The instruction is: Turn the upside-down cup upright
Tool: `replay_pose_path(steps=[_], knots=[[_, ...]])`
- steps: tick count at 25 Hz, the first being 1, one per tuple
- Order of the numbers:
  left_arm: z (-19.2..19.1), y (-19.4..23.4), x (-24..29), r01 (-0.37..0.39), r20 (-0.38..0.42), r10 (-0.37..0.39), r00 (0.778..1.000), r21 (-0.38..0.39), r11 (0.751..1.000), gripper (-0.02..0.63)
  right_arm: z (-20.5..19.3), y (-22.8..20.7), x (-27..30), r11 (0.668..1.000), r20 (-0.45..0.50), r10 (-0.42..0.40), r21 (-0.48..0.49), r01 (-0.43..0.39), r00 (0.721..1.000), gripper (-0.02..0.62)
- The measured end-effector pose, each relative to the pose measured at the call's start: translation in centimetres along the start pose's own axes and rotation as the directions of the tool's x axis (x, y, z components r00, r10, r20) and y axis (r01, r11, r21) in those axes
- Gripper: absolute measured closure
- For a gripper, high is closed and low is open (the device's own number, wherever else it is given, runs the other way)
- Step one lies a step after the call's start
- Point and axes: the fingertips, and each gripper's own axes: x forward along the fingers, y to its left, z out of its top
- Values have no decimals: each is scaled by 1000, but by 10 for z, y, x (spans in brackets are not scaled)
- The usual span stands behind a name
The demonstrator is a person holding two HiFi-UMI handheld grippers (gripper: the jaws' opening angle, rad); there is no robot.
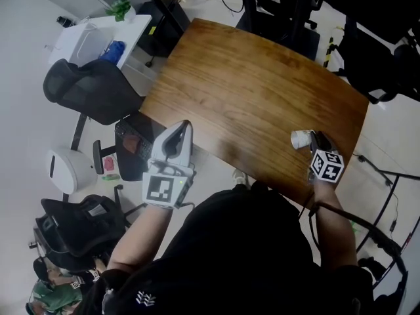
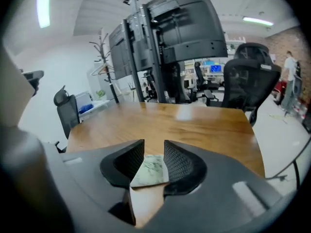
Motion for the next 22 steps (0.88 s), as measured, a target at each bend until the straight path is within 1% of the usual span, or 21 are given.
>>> replay_pose_path(steps=[1,3,6,8,9,11,14,16,19,22], knots=[[0,-1,1,0,-1,0,1000,2,1000,606,-5,-12,3,999,-25,10,53,-9,1000,462],[0,-3,4,3,-5,-3,1000,6,1000,606,-13,-21,11,984,-66,86,161,-74,994,456],[1,-6,10,5,-9,-5,1000,6,1000,606,-21,-15,20,937,-96,210,305,-172,973,451],[3,-8,14,7,-10,-7,1000,4,1000,606,-25,-9,23,913,-103,253,354,-203,962,451],[4,-10,16,9,-10,-9,1000,5,1000,606,-25,-7,23,912,-106,262,352,-210,959,452],[6,-13,20,13,-8,-13,1000,8,1000,606,-23,-5,22,933,-118,251,292,-208,961,463],[9,-14,23,16,0,-16,1000,6,1000,606,-15,1,18,971,-129,209,144,-190,969,469],[9,-14,23,17,3,-17,1000,3,1000,606,-11,7,13,984,-136,178,39,-174,975,471],[5,-18,22,23,-7,-23,1000,0,1000,606,-6,14,5,986,-153,129,-88,-143,980,487],[3,-22,21,30,1,-30,1000,-4,1000,606,-3,25,-3,973,-178,90,-196,-124,980,512]])
